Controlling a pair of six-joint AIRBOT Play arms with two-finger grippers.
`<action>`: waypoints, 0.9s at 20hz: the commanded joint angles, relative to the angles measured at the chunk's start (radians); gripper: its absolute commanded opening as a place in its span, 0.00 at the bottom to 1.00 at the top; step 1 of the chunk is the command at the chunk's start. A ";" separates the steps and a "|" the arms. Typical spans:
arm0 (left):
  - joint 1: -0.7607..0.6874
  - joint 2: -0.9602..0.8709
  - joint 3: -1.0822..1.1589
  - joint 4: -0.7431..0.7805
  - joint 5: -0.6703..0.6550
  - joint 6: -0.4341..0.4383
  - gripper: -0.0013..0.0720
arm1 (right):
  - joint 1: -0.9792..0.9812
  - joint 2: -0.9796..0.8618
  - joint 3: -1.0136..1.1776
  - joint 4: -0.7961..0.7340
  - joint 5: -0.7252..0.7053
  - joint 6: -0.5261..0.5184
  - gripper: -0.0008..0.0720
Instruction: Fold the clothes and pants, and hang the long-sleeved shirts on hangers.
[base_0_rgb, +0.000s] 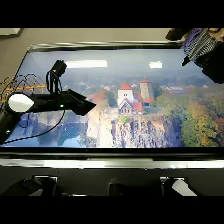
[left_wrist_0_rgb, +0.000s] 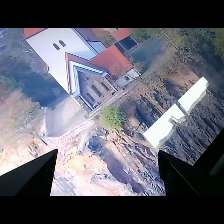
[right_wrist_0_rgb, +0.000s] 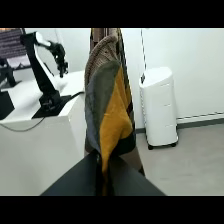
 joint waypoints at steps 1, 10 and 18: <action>-0.001 0.000 0.000 0.000 0.001 0.000 1.00 | -0.107 -0.017 0.001 0.094 -0.064 0.033 0.04; -0.001 0.000 0.000 0.000 0.000 0.000 1.00 | -0.135 0.021 0.001 0.267 0.007 -0.079 0.54; 0.002 0.001 0.000 -0.008 -0.007 -0.216 1.00 | -0.135 0.320 0.001 0.306 0.066 -0.156 0.60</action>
